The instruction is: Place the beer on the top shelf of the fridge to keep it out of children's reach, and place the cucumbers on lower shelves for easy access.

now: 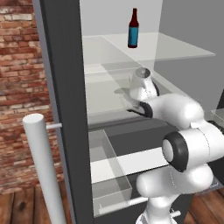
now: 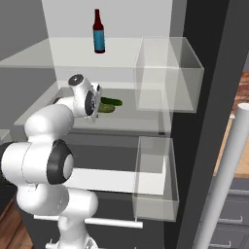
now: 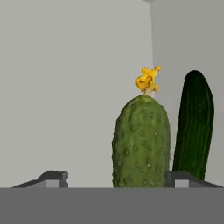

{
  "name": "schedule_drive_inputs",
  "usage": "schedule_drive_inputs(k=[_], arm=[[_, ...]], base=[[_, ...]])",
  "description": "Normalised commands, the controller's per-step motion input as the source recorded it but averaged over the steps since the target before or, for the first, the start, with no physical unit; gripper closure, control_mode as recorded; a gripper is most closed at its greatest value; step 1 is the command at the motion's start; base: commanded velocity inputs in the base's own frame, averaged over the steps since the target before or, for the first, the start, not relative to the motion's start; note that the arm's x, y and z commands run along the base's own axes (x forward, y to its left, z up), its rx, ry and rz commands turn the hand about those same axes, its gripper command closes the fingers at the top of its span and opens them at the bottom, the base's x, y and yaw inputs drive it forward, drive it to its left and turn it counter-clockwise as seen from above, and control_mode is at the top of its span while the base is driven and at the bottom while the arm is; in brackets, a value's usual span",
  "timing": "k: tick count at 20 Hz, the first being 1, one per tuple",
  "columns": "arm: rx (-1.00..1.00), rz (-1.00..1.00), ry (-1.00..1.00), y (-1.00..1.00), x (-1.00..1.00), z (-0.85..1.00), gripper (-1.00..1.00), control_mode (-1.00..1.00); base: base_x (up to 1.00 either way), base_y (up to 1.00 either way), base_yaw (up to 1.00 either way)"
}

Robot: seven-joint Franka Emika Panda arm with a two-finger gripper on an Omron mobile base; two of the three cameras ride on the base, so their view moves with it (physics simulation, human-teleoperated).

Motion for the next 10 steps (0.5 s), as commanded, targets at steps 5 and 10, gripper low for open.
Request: schedule_drive_inputs(k=[5,10], arm=[[0.00,0.00,-0.15,0.00,-0.87,0.13,-1.00,-1.00],[0.00,0.00,-0.15,0.00,-0.84,0.66,-1.00,-1.00]], base=[[0.00,0.00,0.00],[0.00,0.00,0.00]])
